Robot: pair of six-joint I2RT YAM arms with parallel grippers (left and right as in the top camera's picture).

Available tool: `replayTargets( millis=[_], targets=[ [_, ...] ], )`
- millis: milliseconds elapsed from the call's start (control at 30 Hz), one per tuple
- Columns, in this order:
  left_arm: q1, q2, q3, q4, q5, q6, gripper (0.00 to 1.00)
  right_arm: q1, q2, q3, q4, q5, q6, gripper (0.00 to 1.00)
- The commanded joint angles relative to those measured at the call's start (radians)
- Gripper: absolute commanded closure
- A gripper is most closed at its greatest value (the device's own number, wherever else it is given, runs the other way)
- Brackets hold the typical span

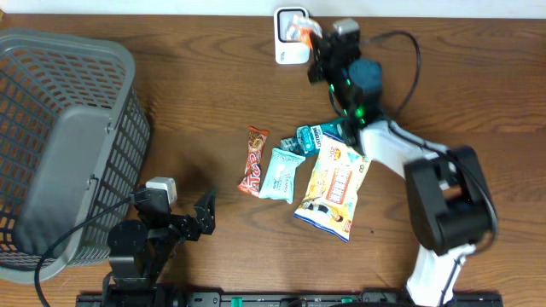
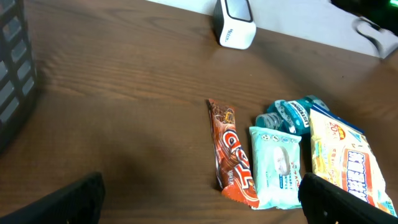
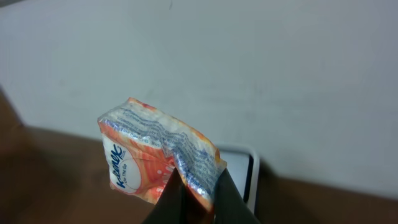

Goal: Scan the item barcode
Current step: 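Carry the scanned Kleenex pack rightward off the table edge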

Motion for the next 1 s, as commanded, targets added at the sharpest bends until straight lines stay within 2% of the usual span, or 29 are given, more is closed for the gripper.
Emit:
replayTargets(
  millis=[0, 367, 767, 967],
  targets=[
    [-0.002, -0.002, 0.000, 0.000, 0.009, 0.010, 0.01, 0.007, 0.113, 0.141, 0.000, 0.026, -0.068, 0.99],
    [-0.002, -0.003, 0.000, 0.000, 0.009, 0.010, 0.01, 0.007, 0.385, 0.546, -0.222, 0.130, -0.138, 0.99],
    [-0.002, -0.003, 0.000, 0.000, 0.009, 0.009, 0.01, 0.008, 0.428, 0.577, -0.295, 0.130, -0.134, 0.99],
    [-0.002, -0.003, 0.000, 0.000, 0.009, 0.009, 0.01, 0.006, 0.343, 0.578, -0.374, 0.234, -0.134, 0.99]
  ],
)
